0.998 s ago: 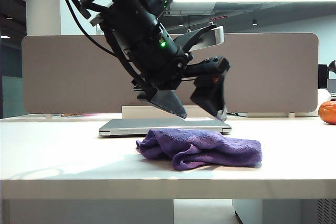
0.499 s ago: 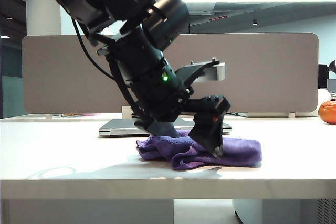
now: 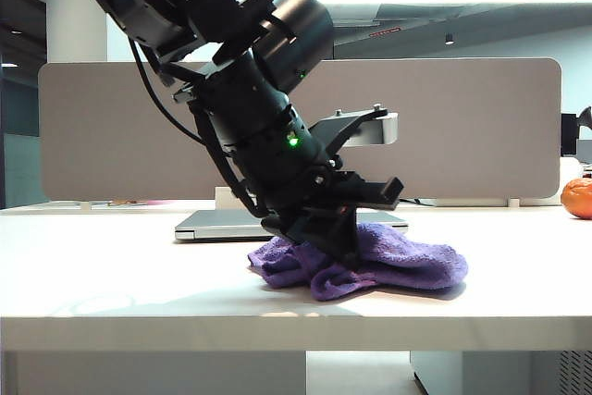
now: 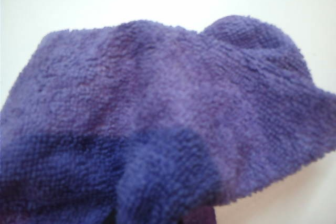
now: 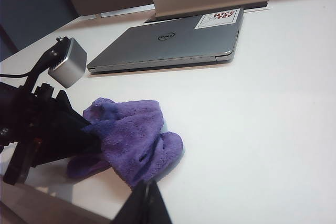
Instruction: Pick up the purple rag and put it over the laptop.
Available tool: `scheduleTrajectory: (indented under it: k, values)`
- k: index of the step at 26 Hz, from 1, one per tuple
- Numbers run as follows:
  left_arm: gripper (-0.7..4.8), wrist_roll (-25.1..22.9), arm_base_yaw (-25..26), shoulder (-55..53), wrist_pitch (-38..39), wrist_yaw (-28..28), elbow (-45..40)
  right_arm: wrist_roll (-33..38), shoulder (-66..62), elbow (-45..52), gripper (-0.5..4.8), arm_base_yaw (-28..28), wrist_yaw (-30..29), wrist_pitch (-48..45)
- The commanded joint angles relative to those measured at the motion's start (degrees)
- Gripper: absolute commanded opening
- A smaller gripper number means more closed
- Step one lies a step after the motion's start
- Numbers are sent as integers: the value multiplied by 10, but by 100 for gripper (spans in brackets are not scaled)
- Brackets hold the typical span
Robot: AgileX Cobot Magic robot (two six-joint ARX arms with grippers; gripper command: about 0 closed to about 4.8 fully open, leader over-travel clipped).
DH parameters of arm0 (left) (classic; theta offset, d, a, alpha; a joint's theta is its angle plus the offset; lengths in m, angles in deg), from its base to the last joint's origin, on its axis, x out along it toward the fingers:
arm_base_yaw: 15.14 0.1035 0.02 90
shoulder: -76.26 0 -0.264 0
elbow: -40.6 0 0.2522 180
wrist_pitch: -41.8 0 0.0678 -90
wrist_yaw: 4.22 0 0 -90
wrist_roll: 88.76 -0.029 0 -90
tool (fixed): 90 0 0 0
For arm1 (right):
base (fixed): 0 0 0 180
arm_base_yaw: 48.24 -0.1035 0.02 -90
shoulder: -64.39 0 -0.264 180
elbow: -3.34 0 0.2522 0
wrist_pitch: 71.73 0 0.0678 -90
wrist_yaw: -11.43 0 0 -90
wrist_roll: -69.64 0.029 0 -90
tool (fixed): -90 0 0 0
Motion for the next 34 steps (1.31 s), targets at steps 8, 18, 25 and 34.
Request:
scheduleTrajectory:
  k: [8, 18, 25, 34]
  values:
    - [-6, 0, 2, 12, -53, -37, 5, 1, 1, 2, 22, 0, -1, -6]
    - [-6, -2, 14, 59, -158, -112, 5, 2, 1, 2, 22, 0, -1, -6]
    - [-6, -2, 56, 66, -223, -124, 8, 2, 1, 2, 22, 0, -1, -6]
    - [-6, -2, 127, 63, -224, -111, 53, 2, 1, 2, 22, 0, -1, -6]
